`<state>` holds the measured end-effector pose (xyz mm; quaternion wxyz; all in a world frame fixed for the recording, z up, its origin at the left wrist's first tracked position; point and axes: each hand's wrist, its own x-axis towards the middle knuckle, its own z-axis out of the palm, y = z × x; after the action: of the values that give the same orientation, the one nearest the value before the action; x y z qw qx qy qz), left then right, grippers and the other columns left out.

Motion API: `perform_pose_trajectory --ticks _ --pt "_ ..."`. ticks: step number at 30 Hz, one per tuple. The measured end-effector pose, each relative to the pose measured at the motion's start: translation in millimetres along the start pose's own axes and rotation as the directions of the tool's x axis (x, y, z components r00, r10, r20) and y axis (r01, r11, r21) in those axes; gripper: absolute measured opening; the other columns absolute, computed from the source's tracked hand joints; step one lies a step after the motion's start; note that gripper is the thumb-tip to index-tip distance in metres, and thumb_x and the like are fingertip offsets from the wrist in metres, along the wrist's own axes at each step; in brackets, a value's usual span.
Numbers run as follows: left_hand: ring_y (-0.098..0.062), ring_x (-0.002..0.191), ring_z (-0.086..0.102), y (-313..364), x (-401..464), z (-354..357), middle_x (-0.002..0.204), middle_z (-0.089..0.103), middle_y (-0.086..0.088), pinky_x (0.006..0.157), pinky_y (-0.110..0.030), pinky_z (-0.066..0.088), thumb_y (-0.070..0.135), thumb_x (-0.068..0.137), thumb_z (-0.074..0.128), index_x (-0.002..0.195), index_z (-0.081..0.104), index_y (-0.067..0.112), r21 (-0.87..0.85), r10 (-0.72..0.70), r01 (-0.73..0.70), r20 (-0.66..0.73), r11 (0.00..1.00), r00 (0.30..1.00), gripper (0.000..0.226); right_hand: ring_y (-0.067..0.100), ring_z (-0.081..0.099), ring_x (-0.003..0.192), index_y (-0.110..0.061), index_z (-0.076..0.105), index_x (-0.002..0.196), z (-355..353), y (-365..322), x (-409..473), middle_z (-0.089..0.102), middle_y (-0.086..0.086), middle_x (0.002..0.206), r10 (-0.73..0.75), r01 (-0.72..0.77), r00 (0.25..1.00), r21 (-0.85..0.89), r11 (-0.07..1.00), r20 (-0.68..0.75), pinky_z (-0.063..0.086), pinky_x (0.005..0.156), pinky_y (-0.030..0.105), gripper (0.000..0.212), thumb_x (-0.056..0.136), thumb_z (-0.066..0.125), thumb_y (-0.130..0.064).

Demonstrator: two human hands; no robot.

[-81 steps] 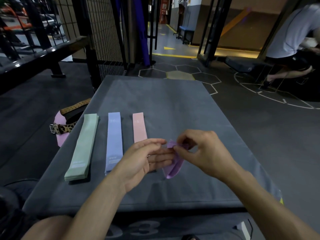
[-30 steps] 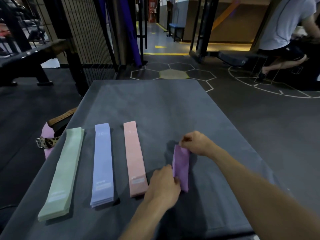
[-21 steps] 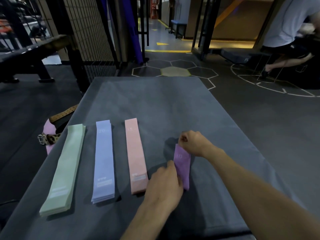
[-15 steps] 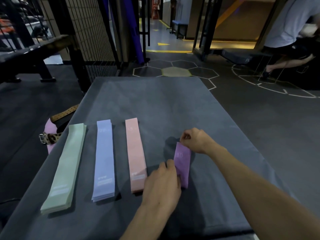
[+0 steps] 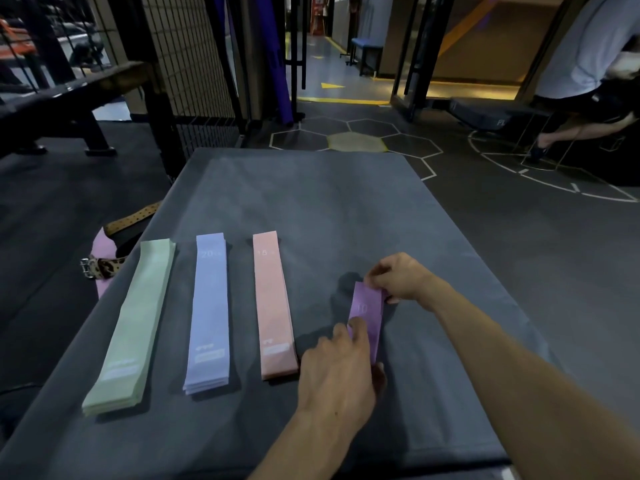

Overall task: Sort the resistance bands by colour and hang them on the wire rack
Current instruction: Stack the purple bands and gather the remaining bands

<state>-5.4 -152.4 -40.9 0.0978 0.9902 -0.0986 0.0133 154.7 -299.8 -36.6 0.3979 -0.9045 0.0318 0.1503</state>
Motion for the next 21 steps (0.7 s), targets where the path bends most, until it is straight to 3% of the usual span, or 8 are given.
perform_pose_trajectory --ticks 3,6,10,14,16,18,19,21 --pt "-0.031 0.099 0.063 -2 5 3 0.118 0.055 -0.008 0.068 -0.039 0.040 0.054 0.097 0.046 0.136 0.035 0.016 -0.037 -0.005 0.005 -0.002 0.999 1.000 0.055 0.021 0.064 0.079 -0.006 0.072 0.096 -4 -5 4 0.070 0.010 0.088 -0.074 0.073 0.997 0.047 0.996 0.007 0.059 0.064 0.033 0.006 0.091 0.068 -0.005" --pt "-0.030 0.099 0.061 -5 12 3 0.117 0.052 -0.005 0.074 -0.041 0.047 0.058 0.098 0.044 0.132 0.033 0.021 -0.117 -0.002 0.008 0.051 0.993 0.999 0.052 0.021 0.065 0.083 -0.010 0.071 0.092 -6 -14 15 0.072 0.012 0.092 -0.161 0.160 0.987 0.005 0.987 0.021 0.058 0.074 0.038 0.007 0.091 0.069 -0.004" --pt "-0.030 0.099 0.059 -12 20 0 0.118 0.048 -0.005 0.069 -0.039 0.038 0.039 0.102 0.048 0.129 0.038 0.023 -0.099 0.013 -0.009 0.046 0.995 0.999 0.033 0.014 0.063 0.079 -0.014 0.072 0.089 -3 -23 36 0.071 0.002 0.084 -0.216 0.218 0.976 -0.083 0.972 0.035 0.054 0.065 0.024 0.010 0.092 0.067 -0.005" --pt "-0.032 0.097 0.060 -18 26 3 0.121 0.046 -0.006 0.067 -0.041 0.038 0.020 0.099 0.054 0.132 0.043 0.024 -0.036 0.034 -0.032 0.056 0.999 0.998 0.036 0.009 0.063 0.078 -0.020 0.072 0.086 0 -27 56 0.070 -0.007 0.081 -0.253 0.254 0.967 -0.156 0.954 0.031 0.050 0.065 0.017 0.011 0.090 0.070 -0.010" --pt "-0.028 0.079 0.064 -21 30 8 0.106 0.054 -0.005 0.055 -0.039 0.037 0.021 0.084 0.074 0.124 0.055 0.024 -0.041 0.062 -0.059 0.081 0.997 0.995 0.044 0.007 0.062 0.077 -0.022 0.071 0.085 1 -28 63 0.070 -0.007 0.082 -0.263 0.262 0.964 -0.201 0.944 0.022 0.046 0.063 0.012 0.012 0.089 0.069 -0.011" --pt "-0.022 0.053 0.059 -22 33 9 0.083 0.058 -0.001 0.040 -0.035 0.031 0.027 0.056 0.092 0.105 0.069 0.025 0.035 0.077 -0.080 0.075 0.996 0.994 0.054 0.009 0.063 0.079 -0.023 0.070 0.085 2 -27 68 0.070 -0.006 0.085 -0.268 0.255 0.963 -0.233 0.939 -0.026 0.043 0.060 0.011 0.012 0.090 0.066 -0.013" --pt "-0.022 0.052 0.059 -23 34 10 0.083 0.059 -0.001 0.039 -0.035 0.032 0.027 0.056 0.093 0.104 0.070 0.025 0.049 0.098 -0.101 0.063 0.994 0.993 0.053 0.010 0.063 0.082 -0.023 0.071 0.086 2 -26 70 0.070 -0.006 0.087 -0.265 0.247 0.963 -0.246 0.937 -0.043 0.043 0.061 0.011 0.011 0.091 0.066 -0.014" --pt "-0.029 0.079 0.064 -22 34 6 0.108 0.056 -0.007 0.056 -0.041 0.045 0.023 0.085 0.074 0.127 0.057 0.022 -0.025 0.092 -0.091 0.068 0.996 0.993 0.045 0.011 0.063 0.085 -0.023 0.071 0.089 6 -24 72 0.070 -0.006 0.089 -0.265 0.241 0.964 -0.294 0.925 -0.041 0.042 0.062 0.012 0.011 0.091 0.064 -0.015"
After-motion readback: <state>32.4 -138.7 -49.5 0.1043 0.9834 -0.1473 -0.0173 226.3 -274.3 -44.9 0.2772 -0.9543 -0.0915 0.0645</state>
